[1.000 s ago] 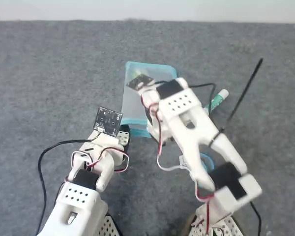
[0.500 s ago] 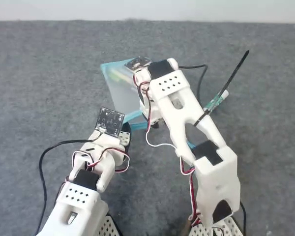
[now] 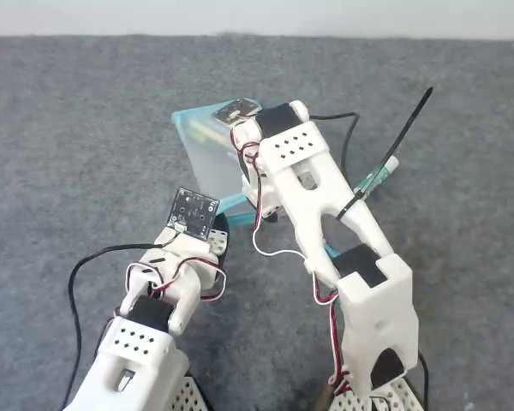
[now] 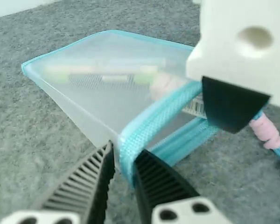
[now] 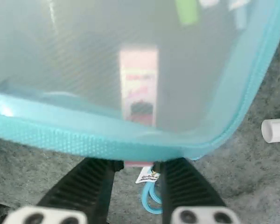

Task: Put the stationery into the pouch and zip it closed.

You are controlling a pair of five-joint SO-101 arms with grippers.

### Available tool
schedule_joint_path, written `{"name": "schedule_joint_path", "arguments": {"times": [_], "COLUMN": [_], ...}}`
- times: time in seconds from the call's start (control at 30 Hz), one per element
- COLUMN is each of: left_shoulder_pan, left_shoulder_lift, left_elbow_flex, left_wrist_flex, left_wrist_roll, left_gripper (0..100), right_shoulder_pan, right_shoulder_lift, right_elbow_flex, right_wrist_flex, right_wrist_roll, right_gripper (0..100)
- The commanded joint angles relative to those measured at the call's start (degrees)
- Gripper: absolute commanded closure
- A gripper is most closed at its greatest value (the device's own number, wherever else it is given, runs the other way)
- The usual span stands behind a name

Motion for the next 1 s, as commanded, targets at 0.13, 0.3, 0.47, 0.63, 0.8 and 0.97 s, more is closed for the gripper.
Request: {"name": "schedule_joint_path", "arguments": {"times": [0.13,0.3,0.47,0.63,0.8,0.97], "left_shoulder_pan": [2.99,1.14,0.35,0.26,0.18,0.18], "left_shoulder_lift": [-1.23,-1.23,-1.32,-1.32,-1.32,-1.32], "left_elbow_flex": [-0.48,-0.66,-0.75,-0.84,-1.19,-1.19], "left_wrist_flex": [-1.85,-1.85,-1.85,-1.85,-1.85,-1.85], "left_wrist_roll": [-1.23,-1.23,-1.32,-1.32,-1.32,-1.32], "left_gripper": [99,99,99,99,99,99], "right_shoulder_pan": [0.57,4.00,5.32,5.14,4.88,4.09], "right_shoulder_lift": [-7.16,-13.23,-24.22,-41.19,-56.66,-64.04], "right_elbow_flex": [-0.70,1.76,15.56,44.75,71.74,77.27], "right_wrist_flex": [1.98,1.36,-8.48,-29.58,-51.82,-52.62], "right_wrist_roll": [1.41,1.23,1.32,1.41,7.30,12.04], "right_gripper": [82.1,82.2,82.3,82.3,82.2,81.8]}}
